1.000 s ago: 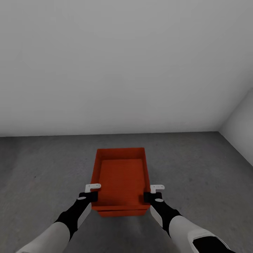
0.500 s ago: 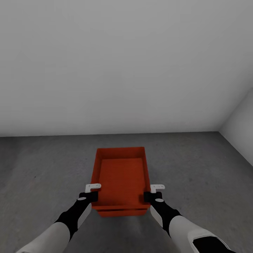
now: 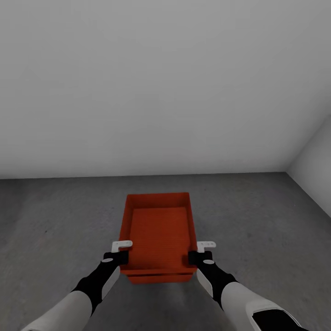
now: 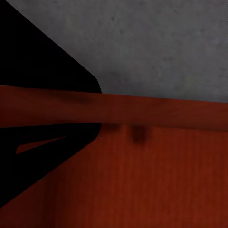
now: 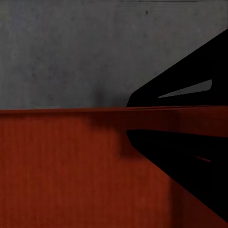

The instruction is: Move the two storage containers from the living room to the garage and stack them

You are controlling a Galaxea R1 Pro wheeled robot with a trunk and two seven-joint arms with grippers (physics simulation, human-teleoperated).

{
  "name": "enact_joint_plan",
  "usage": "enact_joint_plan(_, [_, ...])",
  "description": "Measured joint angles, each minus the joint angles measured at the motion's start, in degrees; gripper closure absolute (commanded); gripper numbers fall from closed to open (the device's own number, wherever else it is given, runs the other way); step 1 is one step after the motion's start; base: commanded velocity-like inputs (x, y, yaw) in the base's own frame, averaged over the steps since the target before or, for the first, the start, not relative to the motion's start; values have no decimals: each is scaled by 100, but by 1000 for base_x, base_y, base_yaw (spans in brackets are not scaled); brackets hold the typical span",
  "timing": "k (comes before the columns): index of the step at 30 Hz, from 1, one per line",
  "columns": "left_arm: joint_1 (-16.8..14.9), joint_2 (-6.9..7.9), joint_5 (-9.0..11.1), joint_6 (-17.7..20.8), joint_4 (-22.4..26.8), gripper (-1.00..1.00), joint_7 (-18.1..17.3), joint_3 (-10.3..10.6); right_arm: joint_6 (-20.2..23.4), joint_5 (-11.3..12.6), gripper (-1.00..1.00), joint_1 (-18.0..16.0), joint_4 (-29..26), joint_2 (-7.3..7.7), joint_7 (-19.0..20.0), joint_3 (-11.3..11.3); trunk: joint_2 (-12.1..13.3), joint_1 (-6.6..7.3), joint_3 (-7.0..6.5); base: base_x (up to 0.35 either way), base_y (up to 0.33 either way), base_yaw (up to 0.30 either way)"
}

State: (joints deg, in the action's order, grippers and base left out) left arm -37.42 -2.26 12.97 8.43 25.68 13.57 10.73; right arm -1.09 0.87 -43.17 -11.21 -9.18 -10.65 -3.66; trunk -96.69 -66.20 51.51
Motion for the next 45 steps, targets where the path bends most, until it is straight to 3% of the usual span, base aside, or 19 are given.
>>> enact_joint_plan(32, [3, -2, 13, -31, -11, 100, 2, 3, -9, -6, 100, -1, -2, 2, -1, -8, 0, 0, 0, 0, 0, 0])
enact_joint_plan(45, [2, 9, 62, -34, -13, 100, 8, 47, -4, -9, 100, -1, -2, 1, 0, -6, -520, -285, 233, 0, 0, 0])
